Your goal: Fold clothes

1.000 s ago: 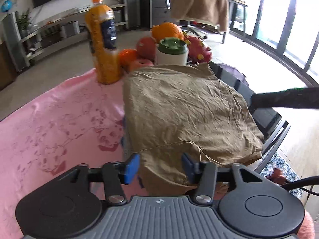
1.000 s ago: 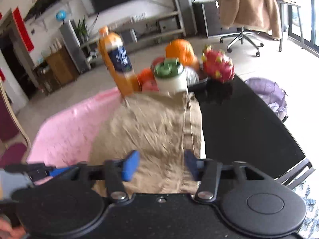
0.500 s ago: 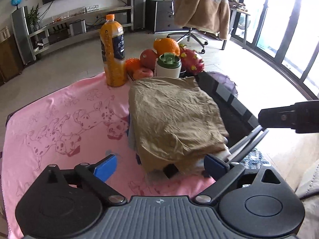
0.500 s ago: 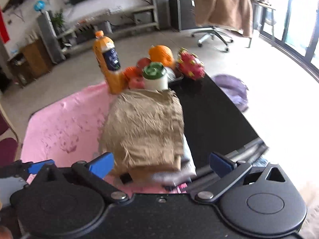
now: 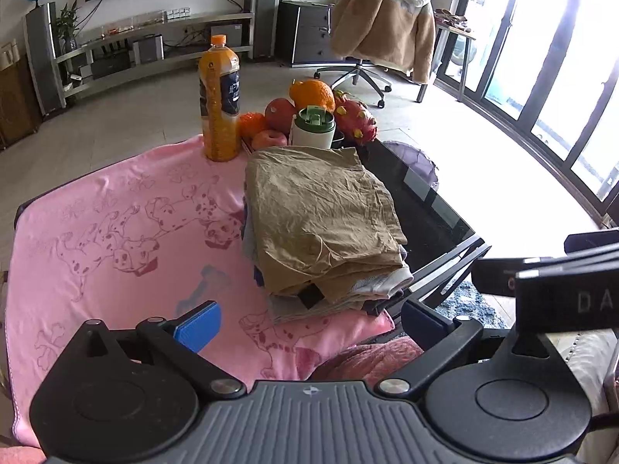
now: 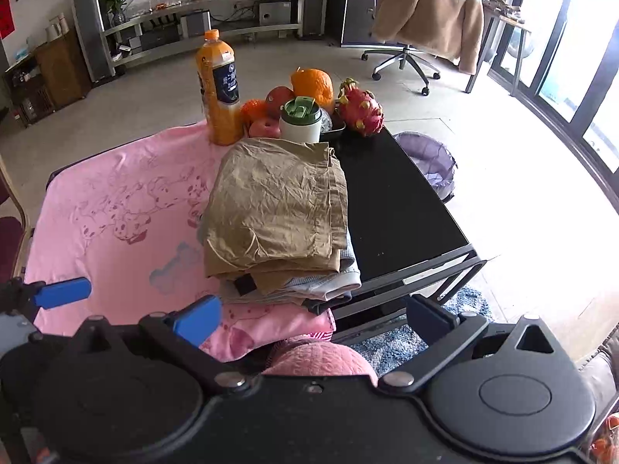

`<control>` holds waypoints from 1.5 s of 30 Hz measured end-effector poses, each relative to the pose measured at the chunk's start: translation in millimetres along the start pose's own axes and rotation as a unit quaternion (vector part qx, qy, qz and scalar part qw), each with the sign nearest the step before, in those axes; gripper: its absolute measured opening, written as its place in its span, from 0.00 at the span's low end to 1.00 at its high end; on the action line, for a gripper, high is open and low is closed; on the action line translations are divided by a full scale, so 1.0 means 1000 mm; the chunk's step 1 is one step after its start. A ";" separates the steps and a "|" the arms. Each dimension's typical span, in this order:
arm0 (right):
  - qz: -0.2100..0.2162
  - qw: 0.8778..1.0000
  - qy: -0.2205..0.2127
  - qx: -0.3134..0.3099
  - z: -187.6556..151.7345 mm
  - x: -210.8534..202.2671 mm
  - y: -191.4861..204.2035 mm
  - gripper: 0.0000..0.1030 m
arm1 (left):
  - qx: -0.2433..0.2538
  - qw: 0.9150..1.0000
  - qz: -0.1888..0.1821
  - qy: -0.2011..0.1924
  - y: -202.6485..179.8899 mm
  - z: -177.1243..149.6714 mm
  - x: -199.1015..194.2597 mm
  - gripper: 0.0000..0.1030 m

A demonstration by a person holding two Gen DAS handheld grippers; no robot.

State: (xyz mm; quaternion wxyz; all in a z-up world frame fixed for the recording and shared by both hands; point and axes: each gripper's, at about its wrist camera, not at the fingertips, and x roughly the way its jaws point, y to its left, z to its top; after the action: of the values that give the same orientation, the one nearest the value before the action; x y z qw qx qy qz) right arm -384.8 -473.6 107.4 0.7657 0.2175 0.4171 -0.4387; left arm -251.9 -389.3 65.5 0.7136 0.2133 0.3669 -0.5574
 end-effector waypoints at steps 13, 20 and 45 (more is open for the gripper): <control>0.006 1.000 0.021 0.014 -0.013 0.014 -0.006 1.00 | 0.012 1.000 0.004 0.021 -0.011 -0.007 0.010 0.99; 0.009 0.999 0.025 0.020 -0.013 0.023 -0.009 1.00 | 0.009 0.999 0.012 0.028 -0.010 -0.006 0.019 0.99; 0.024 0.999 0.012 0.017 0.006 0.028 -0.005 1.00 | -0.001 0.999 0.030 0.018 0.001 0.012 0.014 0.99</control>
State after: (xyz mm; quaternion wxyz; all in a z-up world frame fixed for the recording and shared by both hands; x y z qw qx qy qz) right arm -378.6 -494.1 88.3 0.7669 0.2457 0.4136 -0.4247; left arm -246.4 -406.6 62.5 0.7237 0.2335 0.3732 -0.5315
